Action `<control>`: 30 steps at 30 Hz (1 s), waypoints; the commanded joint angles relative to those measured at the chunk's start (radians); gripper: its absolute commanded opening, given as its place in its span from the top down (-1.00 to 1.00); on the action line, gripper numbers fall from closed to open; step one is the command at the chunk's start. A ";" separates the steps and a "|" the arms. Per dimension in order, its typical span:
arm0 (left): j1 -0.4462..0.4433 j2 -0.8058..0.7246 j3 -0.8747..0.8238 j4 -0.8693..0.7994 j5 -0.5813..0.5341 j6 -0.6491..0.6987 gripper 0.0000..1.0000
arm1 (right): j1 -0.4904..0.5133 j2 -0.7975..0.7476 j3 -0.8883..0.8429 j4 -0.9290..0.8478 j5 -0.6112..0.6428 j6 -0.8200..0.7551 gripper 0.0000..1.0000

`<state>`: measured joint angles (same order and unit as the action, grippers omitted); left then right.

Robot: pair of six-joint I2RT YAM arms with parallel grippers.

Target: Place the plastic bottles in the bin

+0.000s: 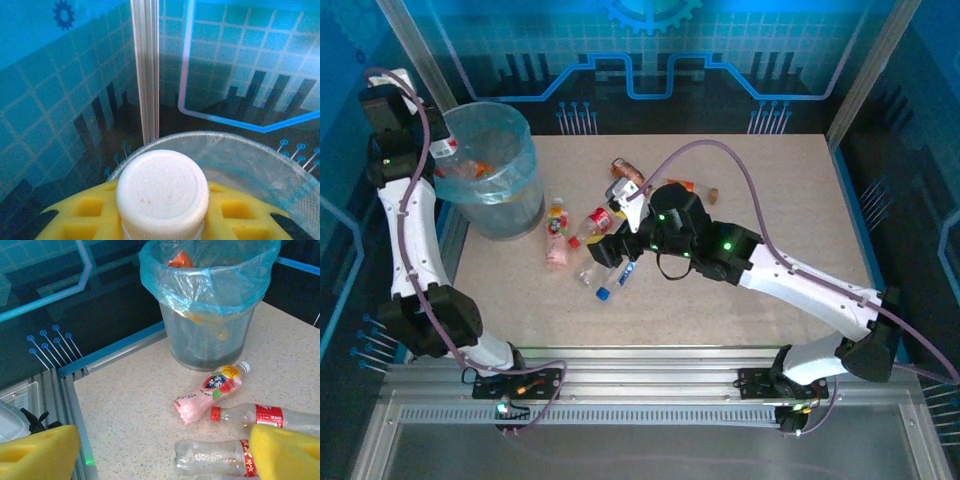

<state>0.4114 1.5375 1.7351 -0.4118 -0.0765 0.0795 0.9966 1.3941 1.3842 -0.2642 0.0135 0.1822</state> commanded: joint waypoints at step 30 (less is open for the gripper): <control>-0.089 0.073 0.107 -0.123 0.266 0.018 -0.46 | 0.020 0.029 0.028 -0.011 -0.034 0.022 -0.78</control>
<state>0.3222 1.6054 1.7931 -0.4934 0.1749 0.1246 1.0016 1.4197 1.4010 -0.2802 -0.0120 0.1940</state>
